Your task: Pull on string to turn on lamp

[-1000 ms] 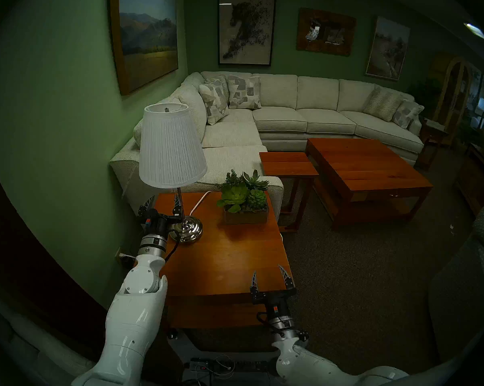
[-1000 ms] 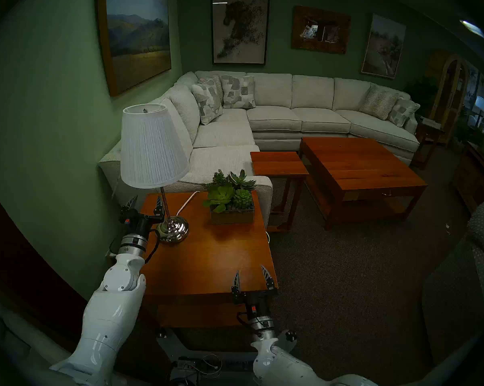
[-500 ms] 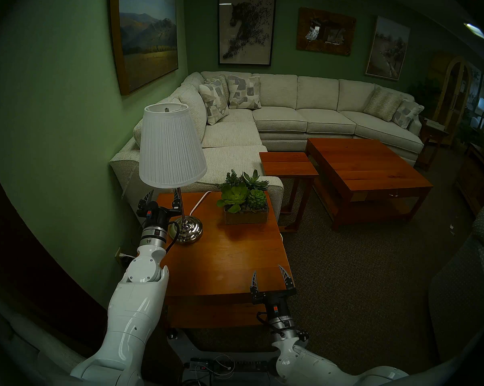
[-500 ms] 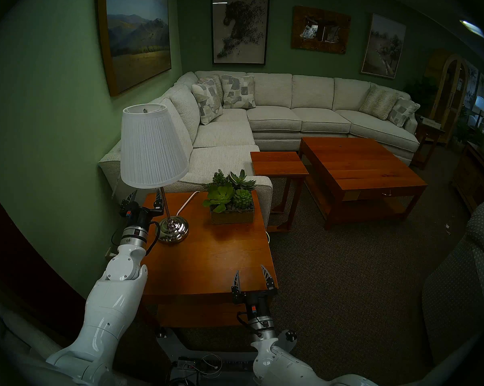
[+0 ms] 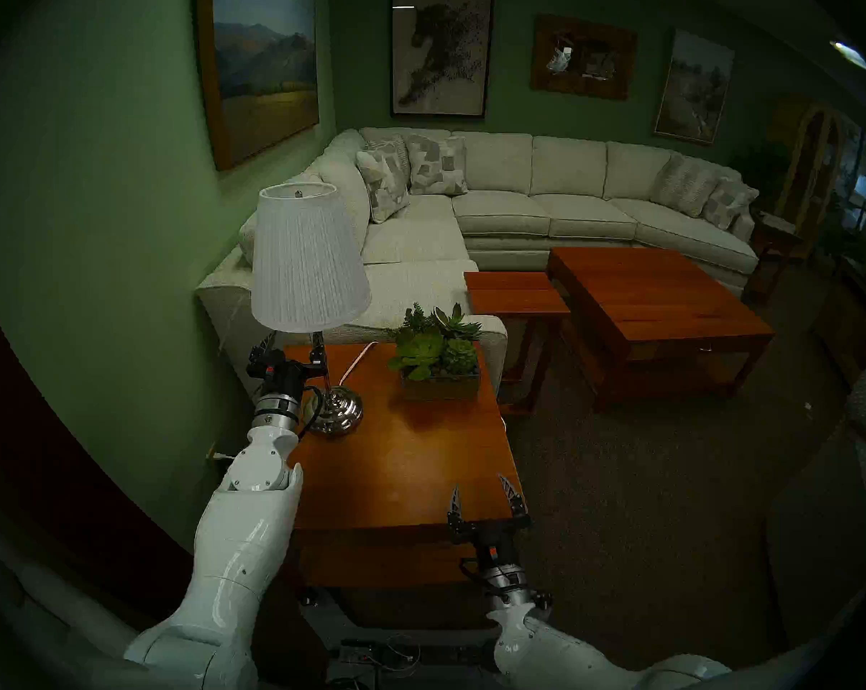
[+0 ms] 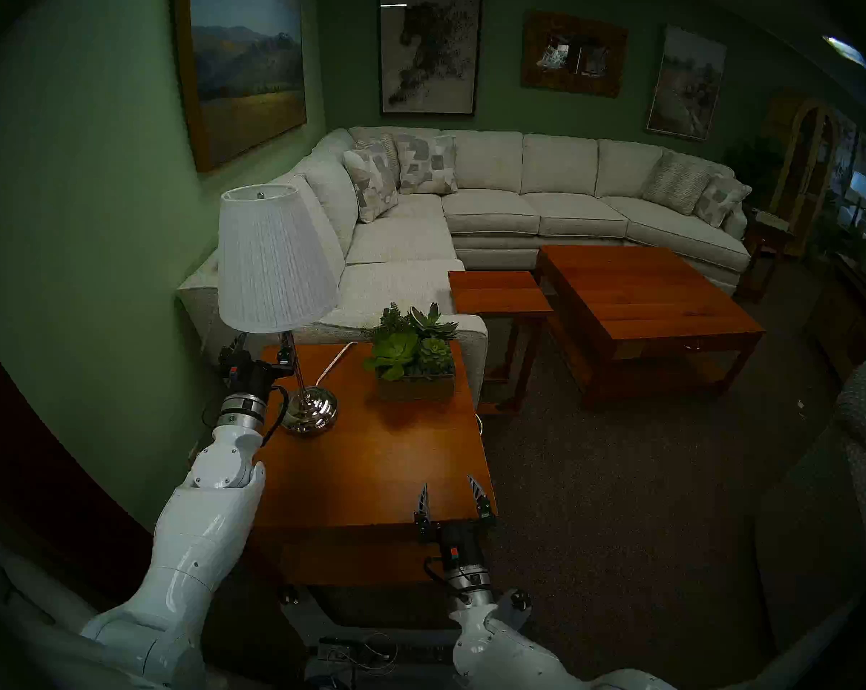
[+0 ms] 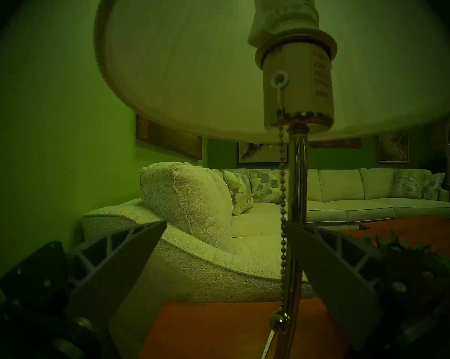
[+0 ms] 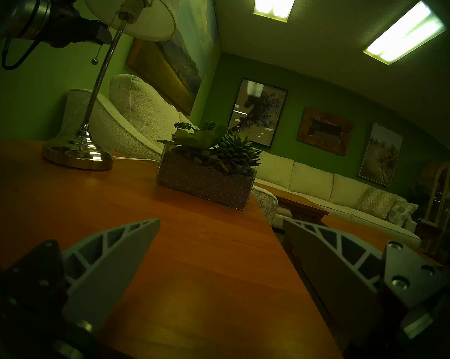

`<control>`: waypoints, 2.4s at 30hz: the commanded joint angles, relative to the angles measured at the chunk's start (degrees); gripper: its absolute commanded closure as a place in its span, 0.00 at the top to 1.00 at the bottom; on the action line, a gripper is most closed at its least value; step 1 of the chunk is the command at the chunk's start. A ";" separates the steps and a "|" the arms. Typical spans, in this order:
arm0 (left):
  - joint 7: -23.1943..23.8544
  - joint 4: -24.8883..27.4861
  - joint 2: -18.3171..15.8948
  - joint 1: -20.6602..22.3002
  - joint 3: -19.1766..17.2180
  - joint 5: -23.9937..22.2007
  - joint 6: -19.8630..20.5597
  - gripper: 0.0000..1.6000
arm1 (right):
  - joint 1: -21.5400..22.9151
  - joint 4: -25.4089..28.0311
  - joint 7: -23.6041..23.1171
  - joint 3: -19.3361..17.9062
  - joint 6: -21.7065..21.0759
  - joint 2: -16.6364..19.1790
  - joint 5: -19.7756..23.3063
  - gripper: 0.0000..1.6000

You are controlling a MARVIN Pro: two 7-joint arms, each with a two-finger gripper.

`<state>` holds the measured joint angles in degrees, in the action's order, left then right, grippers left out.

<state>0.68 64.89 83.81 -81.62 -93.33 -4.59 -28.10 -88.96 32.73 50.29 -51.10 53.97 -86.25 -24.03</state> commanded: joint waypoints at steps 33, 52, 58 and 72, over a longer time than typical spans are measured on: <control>2.68 -3.90 -0.37 0.62 1.91 -0.39 2.56 0.00 | 0.72 1.18 0.78 0.13 -0.03 0.03 -0.48 1.00; 3.59 -11.53 0.14 1.43 3.06 -1.86 1.15 0.00 | 0.74 1.10 0.75 0.08 0.01 -0.03 -0.47 1.00; 2.13 -5.66 -0.40 -1.52 2.78 -1.08 2.27 0.00 | 0.74 1.14 0.80 0.15 -0.01 0.01 -0.47 1.00; -1.22 7.77 -1.34 -8.46 1.97 1.46 1.51 0.49 | 0.73 1.08 0.73 0.05 0.02 -0.05 -0.49 1.00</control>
<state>0.34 66.69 82.93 -87.38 -90.74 -3.68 -25.50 -88.96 32.75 50.32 -50.89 53.96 -86.26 -24.38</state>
